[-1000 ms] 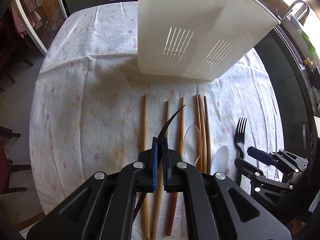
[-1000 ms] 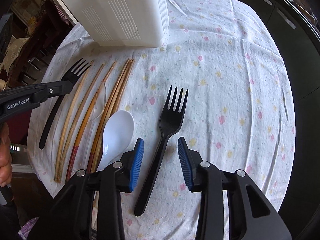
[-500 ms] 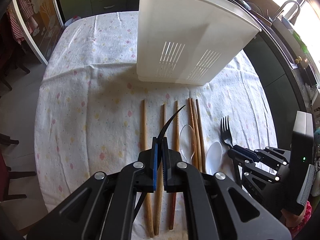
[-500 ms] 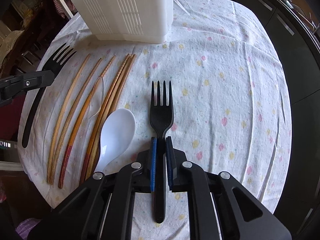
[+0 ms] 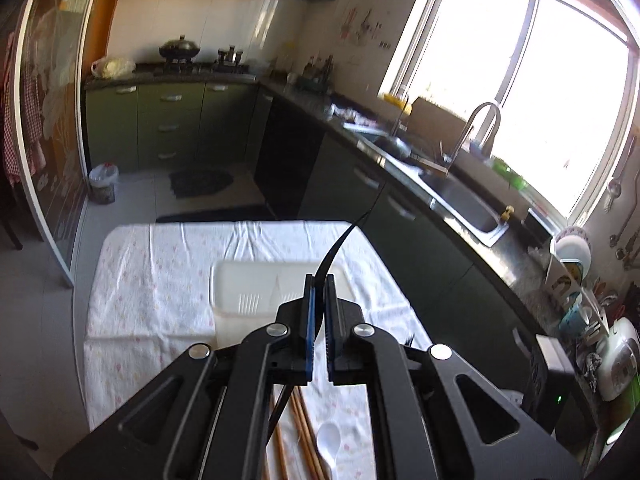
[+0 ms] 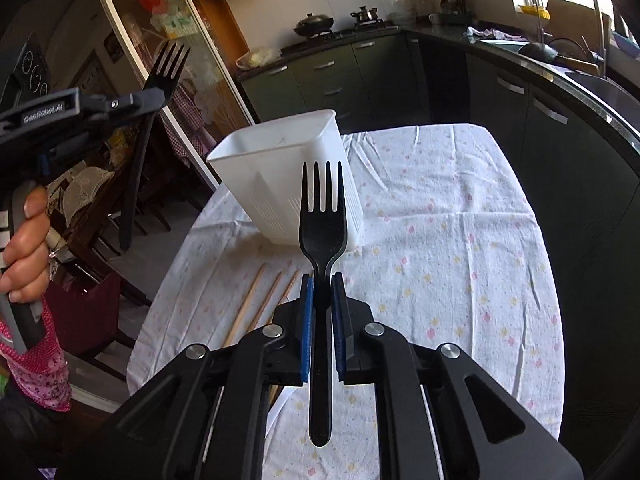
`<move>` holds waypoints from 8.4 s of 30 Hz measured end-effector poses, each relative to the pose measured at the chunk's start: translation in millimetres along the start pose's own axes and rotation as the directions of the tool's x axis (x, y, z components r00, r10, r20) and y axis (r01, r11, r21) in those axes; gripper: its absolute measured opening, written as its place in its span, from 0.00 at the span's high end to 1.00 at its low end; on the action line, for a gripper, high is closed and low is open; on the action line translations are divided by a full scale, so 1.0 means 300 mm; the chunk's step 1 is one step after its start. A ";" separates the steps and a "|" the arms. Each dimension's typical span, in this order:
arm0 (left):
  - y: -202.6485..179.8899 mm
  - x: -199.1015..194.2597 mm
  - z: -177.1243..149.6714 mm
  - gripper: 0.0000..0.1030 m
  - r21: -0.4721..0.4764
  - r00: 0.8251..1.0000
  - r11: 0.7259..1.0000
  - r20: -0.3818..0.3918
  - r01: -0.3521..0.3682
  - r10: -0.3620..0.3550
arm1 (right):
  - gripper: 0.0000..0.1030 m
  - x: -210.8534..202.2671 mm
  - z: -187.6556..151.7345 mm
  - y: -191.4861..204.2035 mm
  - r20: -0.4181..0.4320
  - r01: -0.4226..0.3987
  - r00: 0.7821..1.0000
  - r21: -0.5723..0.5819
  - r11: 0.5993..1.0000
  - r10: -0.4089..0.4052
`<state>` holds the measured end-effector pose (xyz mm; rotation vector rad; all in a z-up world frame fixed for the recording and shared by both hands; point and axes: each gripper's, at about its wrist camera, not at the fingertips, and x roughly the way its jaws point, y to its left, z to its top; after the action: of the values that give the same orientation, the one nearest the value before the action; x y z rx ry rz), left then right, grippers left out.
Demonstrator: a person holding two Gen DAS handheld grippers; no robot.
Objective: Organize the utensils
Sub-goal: 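Lift the fork into the white caddy with the left tool while the right drops its fork, then grasp the clear plastic spoon with the left tool while the right grasps the white spoon, then drop the clear spoon into the caddy with the left tool while the right drops the white spoon, then grasp a wooden chopstick with the left tool while the right tool grasps another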
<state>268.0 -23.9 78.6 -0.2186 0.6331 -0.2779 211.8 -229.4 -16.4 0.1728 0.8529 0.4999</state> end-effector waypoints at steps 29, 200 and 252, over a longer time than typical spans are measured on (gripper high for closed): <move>0.188 0.255 -0.022 0.89 -0.074 0.972 0.991 0.216 0.114 -0.096 | 0.90 0.003 0.300 0.101 0.256 -0.067 0.964 -0.014 0.998 0.068; 0.153 0.218 -0.094 0.81 0.109 0.950 0.982 0.290 -0.156 0.119 | 0.98 0.054 0.609 0.136 0.610 0.178 0.788 -0.091 0.980 -0.087; 0.139 0.401 -0.578 0.84 0.133 0.724 0.975 -0.653 -0.179 0.222 | 0.60 0.011 -0.115 -0.005 0.200 0.049 0.979 -0.091 0.995 -0.030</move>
<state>263.1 -43.4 -135.6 0.0230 1.3572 -0.1573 188.0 -230.9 -41.7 0.1150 0.6348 0.4763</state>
